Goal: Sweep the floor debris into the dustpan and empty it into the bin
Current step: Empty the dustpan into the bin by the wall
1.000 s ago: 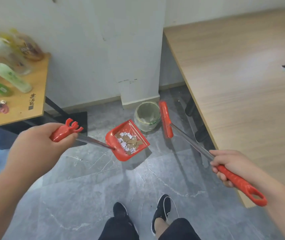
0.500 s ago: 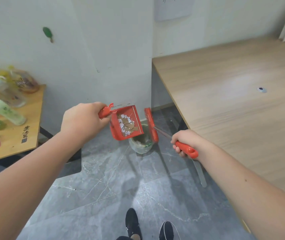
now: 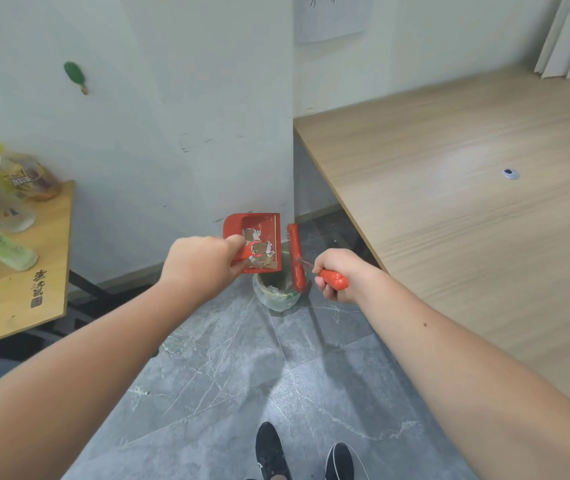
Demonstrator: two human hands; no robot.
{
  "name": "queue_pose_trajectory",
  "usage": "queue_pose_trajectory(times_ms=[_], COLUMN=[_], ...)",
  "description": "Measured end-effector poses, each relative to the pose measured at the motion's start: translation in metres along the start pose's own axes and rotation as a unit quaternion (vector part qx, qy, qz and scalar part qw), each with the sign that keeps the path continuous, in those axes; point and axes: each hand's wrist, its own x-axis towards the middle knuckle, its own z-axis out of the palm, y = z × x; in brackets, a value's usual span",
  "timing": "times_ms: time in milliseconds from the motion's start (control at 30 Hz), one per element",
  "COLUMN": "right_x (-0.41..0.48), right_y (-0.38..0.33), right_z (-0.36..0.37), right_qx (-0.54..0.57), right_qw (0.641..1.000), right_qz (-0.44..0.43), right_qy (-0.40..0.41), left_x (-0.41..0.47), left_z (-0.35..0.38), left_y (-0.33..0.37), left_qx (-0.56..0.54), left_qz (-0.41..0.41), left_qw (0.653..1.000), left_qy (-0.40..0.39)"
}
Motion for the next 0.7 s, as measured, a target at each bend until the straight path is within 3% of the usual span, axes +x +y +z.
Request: queue_pose_trajectory(times_ms=[333, 533, 700], right_x=[0.016, 0.02, 0.015], right_y=[0.005, 0.006, 0.001], right_z=[0.008, 0.008, -0.001], right_qx=[0.02, 0.01, 0.025], right_qw=[1.0, 1.0, 0.999], right_qz=[0.017, 0.014, 0.019], right_qy=[-0.005, 0.005, -0.001], left_x=[-0.004, -0.008, -0.005], left_z=[0.027, 0.043, 0.04], left_y=[0.005, 0.008, 0.005], left_qx=[0.05, 0.059, 0.073], left_qz=[0.12, 0.151, 0.204], left_qw=[0.992, 0.987, 0.974], left_qy=[0.007, -0.004, -0.06])
